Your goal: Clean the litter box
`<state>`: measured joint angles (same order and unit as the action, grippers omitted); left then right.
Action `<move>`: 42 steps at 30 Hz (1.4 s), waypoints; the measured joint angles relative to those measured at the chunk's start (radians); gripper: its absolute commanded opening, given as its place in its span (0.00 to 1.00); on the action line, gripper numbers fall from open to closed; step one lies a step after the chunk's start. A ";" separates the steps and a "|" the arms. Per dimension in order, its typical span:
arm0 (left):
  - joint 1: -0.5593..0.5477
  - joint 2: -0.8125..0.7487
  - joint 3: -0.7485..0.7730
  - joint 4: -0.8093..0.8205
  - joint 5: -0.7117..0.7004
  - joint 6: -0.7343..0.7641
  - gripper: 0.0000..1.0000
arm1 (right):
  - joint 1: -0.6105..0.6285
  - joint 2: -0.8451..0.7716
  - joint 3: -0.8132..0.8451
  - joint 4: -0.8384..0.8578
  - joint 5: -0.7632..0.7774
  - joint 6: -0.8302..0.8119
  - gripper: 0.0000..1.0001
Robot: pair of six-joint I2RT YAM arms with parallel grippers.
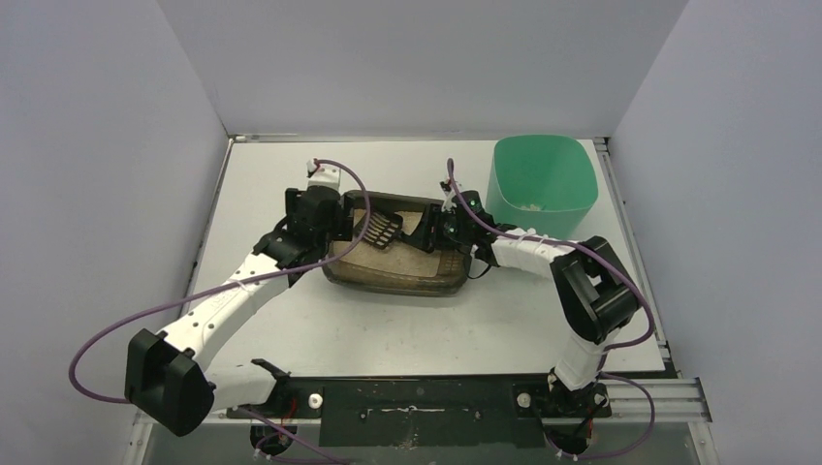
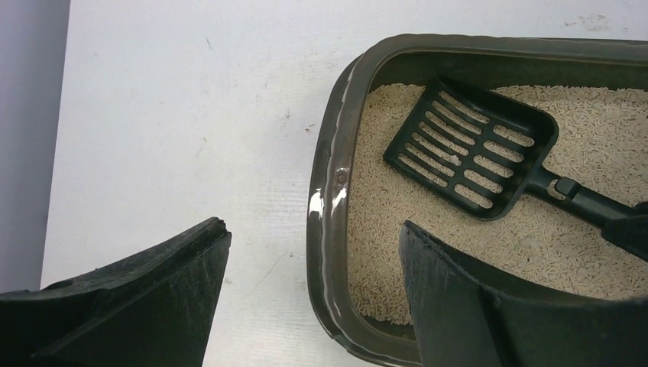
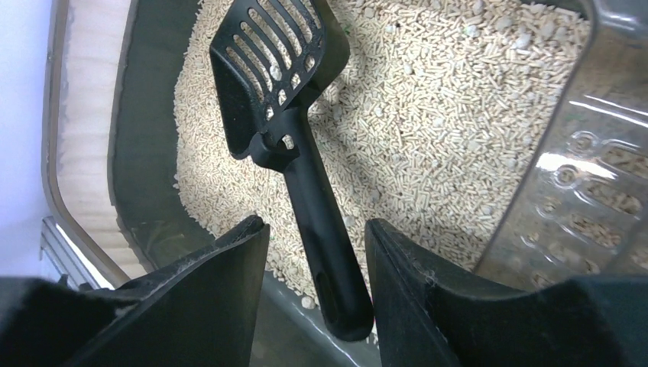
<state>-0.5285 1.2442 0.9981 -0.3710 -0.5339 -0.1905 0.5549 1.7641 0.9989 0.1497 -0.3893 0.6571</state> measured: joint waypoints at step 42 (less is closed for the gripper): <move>-0.001 -0.121 -0.062 0.014 0.177 0.004 0.97 | -0.071 -0.595 0.109 -0.530 0.359 -0.286 1.00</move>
<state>-0.5297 1.1229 0.9363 -0.3569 -0.3565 -0.1864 0.4835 1.1690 1.1084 -0.3805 -0.0299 0.3710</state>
